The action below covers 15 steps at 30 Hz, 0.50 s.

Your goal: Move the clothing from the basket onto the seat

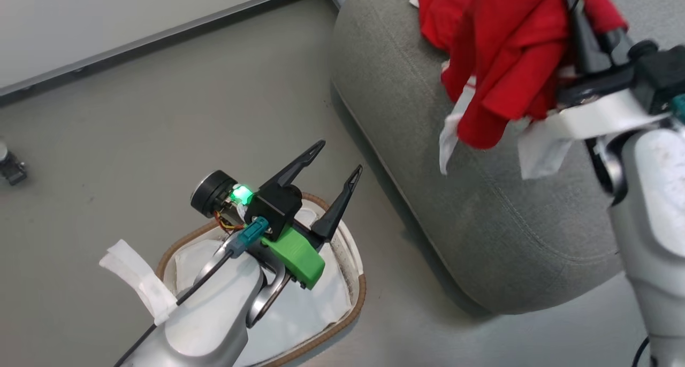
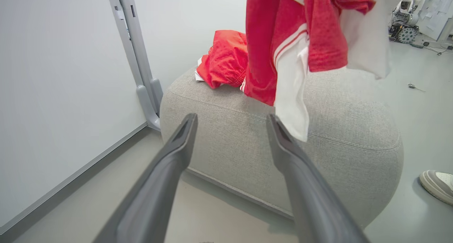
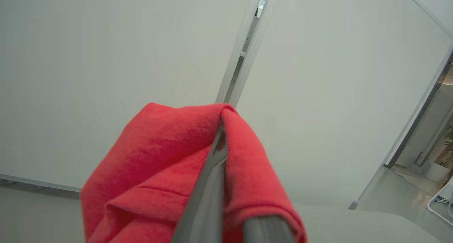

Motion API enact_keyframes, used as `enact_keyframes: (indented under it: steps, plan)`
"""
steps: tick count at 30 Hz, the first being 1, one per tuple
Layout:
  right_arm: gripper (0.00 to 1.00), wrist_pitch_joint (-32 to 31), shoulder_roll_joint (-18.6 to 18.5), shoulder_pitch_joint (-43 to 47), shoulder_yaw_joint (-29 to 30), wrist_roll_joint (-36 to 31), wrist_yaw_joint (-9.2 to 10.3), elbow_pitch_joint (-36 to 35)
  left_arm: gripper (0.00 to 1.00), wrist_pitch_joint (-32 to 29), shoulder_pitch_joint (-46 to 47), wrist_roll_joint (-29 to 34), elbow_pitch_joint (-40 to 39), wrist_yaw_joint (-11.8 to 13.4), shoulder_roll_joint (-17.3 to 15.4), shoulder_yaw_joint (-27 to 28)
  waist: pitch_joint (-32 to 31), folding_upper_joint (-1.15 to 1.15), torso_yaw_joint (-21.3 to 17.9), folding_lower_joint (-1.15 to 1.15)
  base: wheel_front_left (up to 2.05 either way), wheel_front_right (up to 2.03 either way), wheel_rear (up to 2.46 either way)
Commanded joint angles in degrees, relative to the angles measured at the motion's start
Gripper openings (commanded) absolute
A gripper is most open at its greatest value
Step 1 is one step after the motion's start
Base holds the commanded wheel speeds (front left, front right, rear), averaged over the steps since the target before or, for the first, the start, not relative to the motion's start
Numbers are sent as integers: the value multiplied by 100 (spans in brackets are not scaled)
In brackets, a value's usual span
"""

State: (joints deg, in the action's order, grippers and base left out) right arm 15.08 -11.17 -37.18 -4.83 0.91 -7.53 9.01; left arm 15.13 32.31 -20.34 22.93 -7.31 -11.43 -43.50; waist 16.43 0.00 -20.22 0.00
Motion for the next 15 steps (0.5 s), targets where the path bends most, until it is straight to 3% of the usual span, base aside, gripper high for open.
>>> enact_keyframes:
  steps: [1, 11, 15]
  plan:
    - [0, 13, -224, -298, 65, 2, 8, 37, 100, 1, 112, 67, -29, -29, -25, 40, 308, 0, 403, 0, 0, 0, 0]
    - [0, 13, -1891, -2456, 476, -337, 9, 1046, 100, 1, 334, 271, -260, -26, 72, 225, 854, 0, 1381, 0, 0, 0, 0]
    - [0, 9, -2197, -3123, 785, -411, 8, 1833, 100, 1, 388, 349, -336, -27, 95, 267, 1033, 0, 1618, 0, 0, 0, 0]
